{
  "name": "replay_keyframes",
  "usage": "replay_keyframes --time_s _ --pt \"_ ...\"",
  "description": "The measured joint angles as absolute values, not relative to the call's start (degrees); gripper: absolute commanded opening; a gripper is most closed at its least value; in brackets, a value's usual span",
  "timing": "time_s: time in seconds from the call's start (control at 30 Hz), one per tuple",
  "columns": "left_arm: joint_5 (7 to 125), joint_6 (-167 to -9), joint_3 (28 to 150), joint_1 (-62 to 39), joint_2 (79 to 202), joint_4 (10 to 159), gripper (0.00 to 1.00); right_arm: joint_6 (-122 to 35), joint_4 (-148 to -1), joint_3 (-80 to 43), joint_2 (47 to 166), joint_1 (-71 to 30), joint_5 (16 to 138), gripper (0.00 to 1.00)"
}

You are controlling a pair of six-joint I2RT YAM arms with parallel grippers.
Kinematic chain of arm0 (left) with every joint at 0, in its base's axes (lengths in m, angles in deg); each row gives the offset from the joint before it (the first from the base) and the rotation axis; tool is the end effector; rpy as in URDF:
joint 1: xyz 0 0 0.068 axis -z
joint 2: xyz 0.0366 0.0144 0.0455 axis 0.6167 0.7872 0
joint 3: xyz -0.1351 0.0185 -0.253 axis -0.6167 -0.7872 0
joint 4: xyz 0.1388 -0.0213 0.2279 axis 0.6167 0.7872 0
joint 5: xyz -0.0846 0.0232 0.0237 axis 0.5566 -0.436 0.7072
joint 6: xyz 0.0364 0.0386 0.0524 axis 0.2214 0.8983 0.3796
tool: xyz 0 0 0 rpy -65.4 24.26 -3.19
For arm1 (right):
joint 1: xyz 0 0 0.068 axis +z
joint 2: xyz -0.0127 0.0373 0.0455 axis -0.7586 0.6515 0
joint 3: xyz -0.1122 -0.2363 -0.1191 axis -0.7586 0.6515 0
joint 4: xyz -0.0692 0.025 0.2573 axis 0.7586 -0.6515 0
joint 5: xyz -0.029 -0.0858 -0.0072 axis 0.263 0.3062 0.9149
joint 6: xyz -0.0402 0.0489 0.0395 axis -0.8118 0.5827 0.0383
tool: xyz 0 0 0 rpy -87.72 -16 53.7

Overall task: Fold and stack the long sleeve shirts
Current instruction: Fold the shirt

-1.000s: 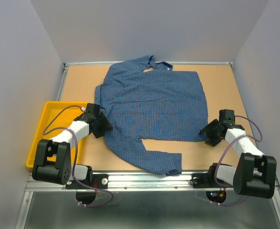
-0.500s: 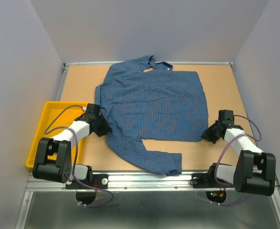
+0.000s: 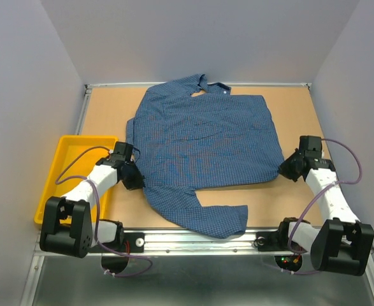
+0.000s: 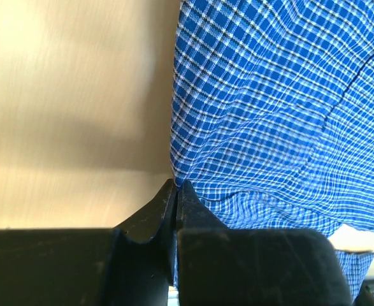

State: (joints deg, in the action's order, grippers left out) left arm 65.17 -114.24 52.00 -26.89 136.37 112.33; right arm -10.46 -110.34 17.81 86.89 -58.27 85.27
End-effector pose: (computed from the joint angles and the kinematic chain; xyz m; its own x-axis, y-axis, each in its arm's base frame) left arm 0.2278 -0.0535 0.1586 -0.8370 -0.4568 -0.3014 -0.3318 0.8616 -0.3842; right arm 0.2108 -0.0339 0.2021 -0.5459 0.7339 -0.4042 0.6654 0.6730 0.3231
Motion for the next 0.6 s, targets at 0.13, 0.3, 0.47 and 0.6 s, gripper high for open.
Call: replay_keyframes --time_s 0.13,0.3,0.47,0.6 --pt "66.1 -114.0 52.5 -27.5 135.5 114.9 0.09 -11.8 -112.6 14.3 86.5 -58.3 85.9 0.01" --pt "67.2 -113.3 57.1 -29.6 135.9 118.0 0.10 -13.0 -114.2 9.8 88.8 -58.3 85.9 0.01" --pt "67.3 -112.4 64.2 -31.0 138.7 118.0 0.12 -14.4 -114.5 4.6 95.3 -58.3 85.8 0.01" --pt "68.1 -111.8 68.9 -31.2 143.3 117.5 0.12 -15.2 -114.3 0.4 101.3 -58.3 85.6 0.01"
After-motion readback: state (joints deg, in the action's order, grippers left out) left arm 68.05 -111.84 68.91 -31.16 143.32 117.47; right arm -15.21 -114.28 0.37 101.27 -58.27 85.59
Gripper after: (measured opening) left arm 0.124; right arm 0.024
